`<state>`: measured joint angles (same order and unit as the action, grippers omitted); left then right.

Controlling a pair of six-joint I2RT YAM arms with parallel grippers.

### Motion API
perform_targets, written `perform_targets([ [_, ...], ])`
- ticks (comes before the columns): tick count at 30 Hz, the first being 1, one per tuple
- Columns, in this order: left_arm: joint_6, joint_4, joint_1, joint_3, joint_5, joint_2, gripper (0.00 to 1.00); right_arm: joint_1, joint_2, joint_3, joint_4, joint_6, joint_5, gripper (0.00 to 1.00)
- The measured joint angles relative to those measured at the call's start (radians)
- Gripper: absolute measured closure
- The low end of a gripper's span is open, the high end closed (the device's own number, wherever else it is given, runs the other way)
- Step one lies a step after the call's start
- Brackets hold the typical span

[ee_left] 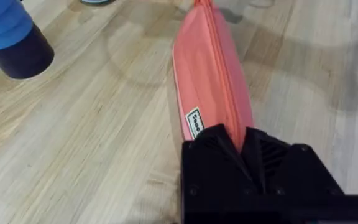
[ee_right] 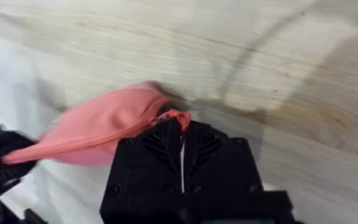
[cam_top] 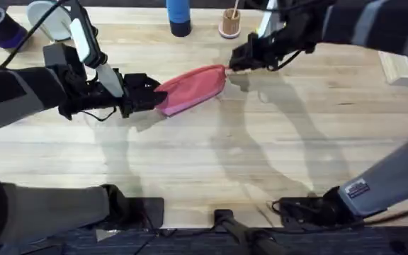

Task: Unzip the bag, pick up the pens from the table one at a time and place them inside, then zip the bag closed.

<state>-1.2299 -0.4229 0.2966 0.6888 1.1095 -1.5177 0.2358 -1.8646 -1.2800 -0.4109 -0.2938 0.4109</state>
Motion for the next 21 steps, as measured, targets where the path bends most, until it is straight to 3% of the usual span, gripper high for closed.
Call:
perform_targets([
  [9, 0.000, -0.003, 0.001, 0.000, -0.002, 0.000, 0.959, -0.033, -0.084, 0.000, 0.007, 0.031, -0.082, 0.970],
  [21, 0.000, -0.003, 0.001, 0.000, -0.003, 0.000, 0.959, -0.046, -0.021, 0.000, 0.005, 0.076, -0.150, 0.971],
])
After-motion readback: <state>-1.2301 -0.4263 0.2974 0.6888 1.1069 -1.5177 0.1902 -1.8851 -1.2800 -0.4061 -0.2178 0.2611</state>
